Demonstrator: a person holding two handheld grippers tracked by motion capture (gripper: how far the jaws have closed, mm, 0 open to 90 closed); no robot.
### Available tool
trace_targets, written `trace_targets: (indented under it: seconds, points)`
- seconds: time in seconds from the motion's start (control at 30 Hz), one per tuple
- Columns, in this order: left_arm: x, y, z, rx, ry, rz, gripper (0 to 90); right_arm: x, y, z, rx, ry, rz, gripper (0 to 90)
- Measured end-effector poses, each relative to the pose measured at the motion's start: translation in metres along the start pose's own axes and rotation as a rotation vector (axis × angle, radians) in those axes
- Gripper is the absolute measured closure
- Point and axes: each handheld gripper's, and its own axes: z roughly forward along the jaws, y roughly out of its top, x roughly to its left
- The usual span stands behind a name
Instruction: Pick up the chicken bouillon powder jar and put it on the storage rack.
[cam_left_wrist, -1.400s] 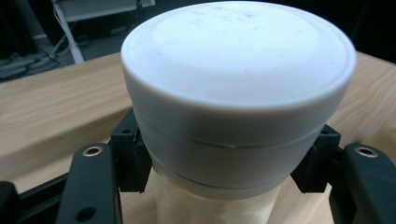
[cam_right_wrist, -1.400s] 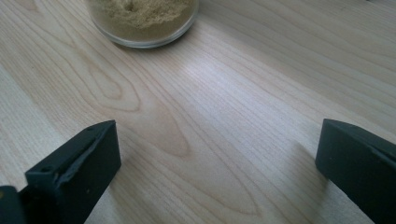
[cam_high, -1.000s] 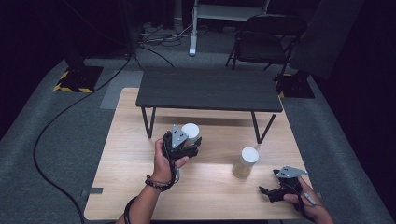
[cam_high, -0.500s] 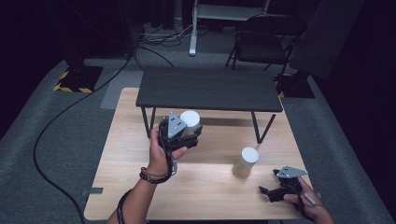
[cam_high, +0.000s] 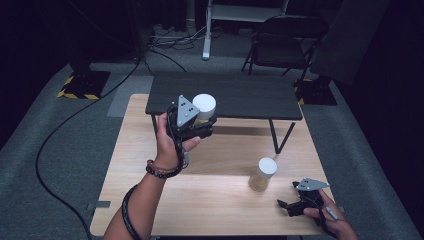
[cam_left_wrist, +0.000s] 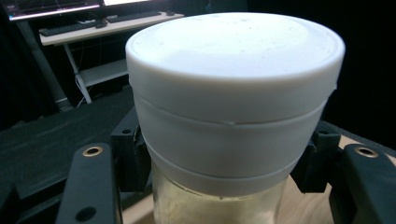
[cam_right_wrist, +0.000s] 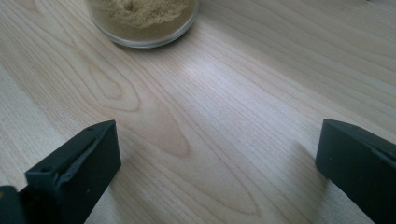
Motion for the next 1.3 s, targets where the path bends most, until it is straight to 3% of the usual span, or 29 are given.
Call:
trace_targets:
  seconds: [0.3, 0.5, 0.87, 1.3]
  points:
    - [0.008, 0.020, 0.010, -0.017, 0.013, -0.006, 35.5, 0.000, 0.000, 0.000, 0.000, 0.000, 0.000, 0.0]
    - [0.011, 0.021, 0.018, -0.054, 0.017, 0.020, 35.4, 0.000, 0.000, 0.000, 0.000, 0.000, 0.000, 0.0]
    - [0.020, 0.028, 0.034, -0.067, 0.025, -0.009, 35.4, -0.001, 0.000, 0.000, 0.000, 0.002, -0.003, 0.0]
    - [0.038, 0.034, 0.062, -0.041, 0.062, -0.070, 35.4, -0.001, 0.000, 0.000, 0.000, 0.004, -0.004, 0.0]
